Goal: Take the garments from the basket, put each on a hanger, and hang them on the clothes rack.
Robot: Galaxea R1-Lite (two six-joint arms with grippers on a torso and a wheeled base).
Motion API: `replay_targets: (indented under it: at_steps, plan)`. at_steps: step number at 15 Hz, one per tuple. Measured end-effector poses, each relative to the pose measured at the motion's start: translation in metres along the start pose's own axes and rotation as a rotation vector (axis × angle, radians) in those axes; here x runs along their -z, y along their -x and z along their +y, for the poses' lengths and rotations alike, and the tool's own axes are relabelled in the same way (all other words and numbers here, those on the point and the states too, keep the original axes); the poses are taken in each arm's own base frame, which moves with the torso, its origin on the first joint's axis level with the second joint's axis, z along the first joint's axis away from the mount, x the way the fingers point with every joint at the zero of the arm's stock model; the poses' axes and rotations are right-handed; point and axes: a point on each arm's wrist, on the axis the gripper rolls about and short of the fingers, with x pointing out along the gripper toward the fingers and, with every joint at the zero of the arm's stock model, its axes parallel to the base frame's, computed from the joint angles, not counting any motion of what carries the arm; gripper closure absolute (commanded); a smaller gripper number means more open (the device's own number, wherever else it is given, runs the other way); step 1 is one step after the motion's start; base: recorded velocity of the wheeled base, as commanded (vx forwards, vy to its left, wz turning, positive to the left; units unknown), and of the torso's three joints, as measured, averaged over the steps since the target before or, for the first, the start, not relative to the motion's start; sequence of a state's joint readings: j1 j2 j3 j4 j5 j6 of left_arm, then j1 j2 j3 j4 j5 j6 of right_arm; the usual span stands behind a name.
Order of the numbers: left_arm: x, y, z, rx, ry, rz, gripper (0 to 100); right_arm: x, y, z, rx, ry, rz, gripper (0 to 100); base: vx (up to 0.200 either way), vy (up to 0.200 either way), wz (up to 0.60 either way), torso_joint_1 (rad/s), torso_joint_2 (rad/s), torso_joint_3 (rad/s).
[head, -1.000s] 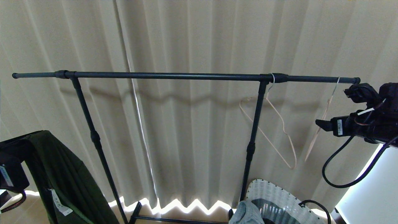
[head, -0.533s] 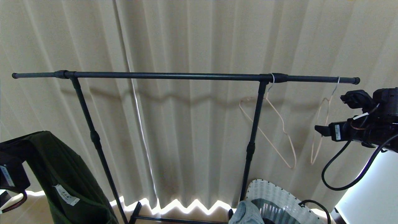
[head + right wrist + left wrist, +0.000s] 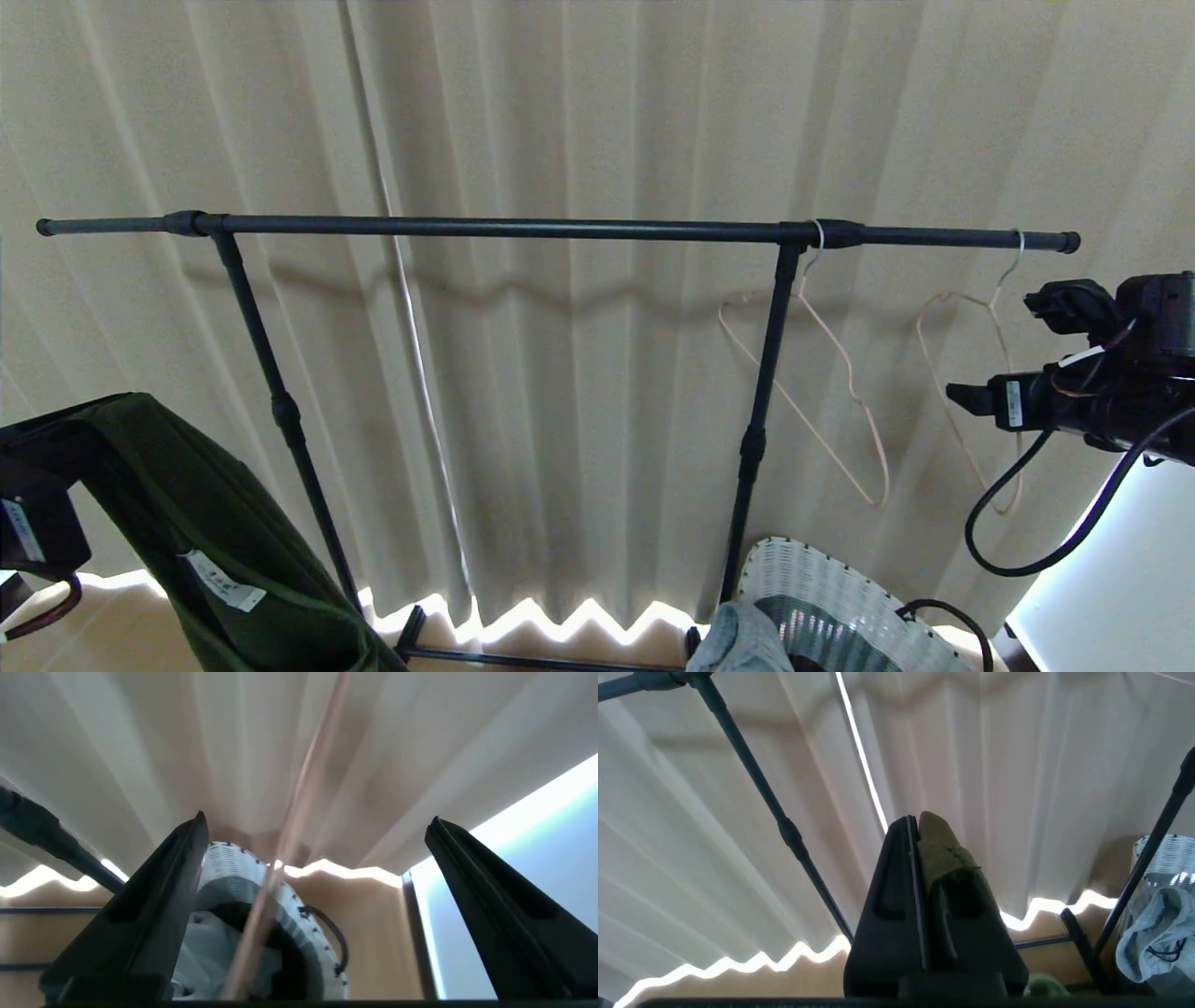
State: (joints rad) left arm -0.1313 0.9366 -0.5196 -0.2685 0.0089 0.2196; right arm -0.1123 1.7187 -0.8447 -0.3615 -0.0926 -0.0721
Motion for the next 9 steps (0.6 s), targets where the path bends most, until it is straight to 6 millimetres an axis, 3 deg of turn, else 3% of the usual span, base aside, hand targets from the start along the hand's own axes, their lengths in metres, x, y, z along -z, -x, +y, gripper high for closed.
replay_targets:
  at_steps: [3,4,9]
  plan:
    - [0.0,0.0,0.0,0.001,-0.01,0.001,100,0.003,-0.009,0.001,-0.003,-0.049,0.02,0,0.0,0.0,0.0,0.0,0.0,0.0]
    - [0.0,0.0,0.0,0.001,-0.011,0.001,100,0.003,-0.012,0.001,-0.006,-0.065,0.027,100,0.0,0.0,0.0,0.0,0.0,0.0]
    - [0.0,0.0,0.0,0.002,-0.012,0.0,100,0.006,-0.017,0.002,-0.012,-0.069,0.042,100,0.0,0.0,0.0,0.0,0.0,0.0]
